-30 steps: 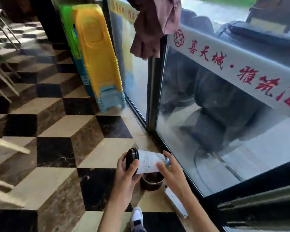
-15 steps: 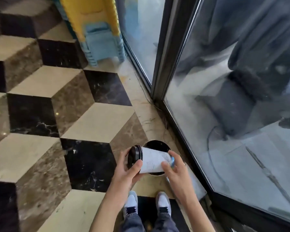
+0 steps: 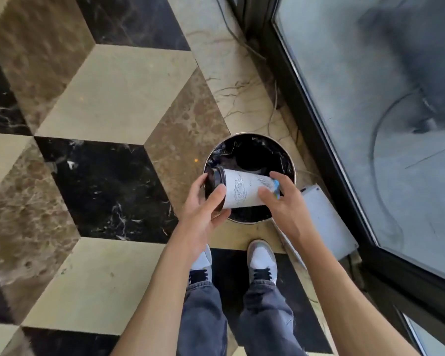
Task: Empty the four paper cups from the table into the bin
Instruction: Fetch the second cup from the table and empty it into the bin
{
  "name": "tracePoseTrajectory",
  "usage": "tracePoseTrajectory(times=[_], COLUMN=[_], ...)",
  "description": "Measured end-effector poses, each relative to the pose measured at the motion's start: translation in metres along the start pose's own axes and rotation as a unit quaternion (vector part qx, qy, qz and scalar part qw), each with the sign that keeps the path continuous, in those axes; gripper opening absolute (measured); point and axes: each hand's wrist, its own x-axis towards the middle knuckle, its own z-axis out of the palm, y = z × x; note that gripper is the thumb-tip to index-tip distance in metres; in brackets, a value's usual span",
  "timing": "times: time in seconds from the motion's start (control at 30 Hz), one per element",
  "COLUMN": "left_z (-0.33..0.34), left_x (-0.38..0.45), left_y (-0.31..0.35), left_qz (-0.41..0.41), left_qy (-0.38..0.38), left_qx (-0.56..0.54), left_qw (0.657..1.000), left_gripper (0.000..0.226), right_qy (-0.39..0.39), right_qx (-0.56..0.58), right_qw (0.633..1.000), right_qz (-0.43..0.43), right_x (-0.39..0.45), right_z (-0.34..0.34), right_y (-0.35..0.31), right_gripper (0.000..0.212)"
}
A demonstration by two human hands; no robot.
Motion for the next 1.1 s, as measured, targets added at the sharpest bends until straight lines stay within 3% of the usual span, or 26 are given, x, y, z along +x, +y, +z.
tracePoseTrajectory(times=[0.23,0.43,0.6,0.77,0.9,1.1], left_z=[0.0,-0.002,0.012,0.036,0.045,0.042], left_x=[0.004,-0.038,-0.104,-0.225,-0.342,-0.492], left_y=[-0.002,0.035,0.1,0.199,0.267,0.332], left_qz=[-0.014,-0.003,0.104,0.228,0.332,0.469], left_qy=[0.014,0.036,0.035,0.028,0.032,0.088], left_qx=[0.083,0.127,0.109,0.101,0.114,0.14], left_qw=[0.996,0.991,0.988,0.968,0.936,0.867], left_gripper=[0.099,0.088,0.084,0.074,0.089,0.075], right_qy=[-0.001,0.028,0.038,0.039,0.026,0.02], right_qx=[-0.003,0.013,-0.008,-0.005,0.023,0.031], right_qw=[1.0,0.999,0.994,0.979,0.962,0.933], right_qz=[0.016,-0.014,-0.101,-0.202,-0.27,-0.359], right_x=[0.005,-0.026,-0.074,-0.164,-0.262,-0.393], right_z=[0.001,-0.019,-0.036,-0.061,-0.081,-0.1], right_y=[0.002,-0.052,-0.139,-0.26,-0.354,-0.456], right_gripper=[0.055,0.052,0.051,0.055,0.053,0.054])
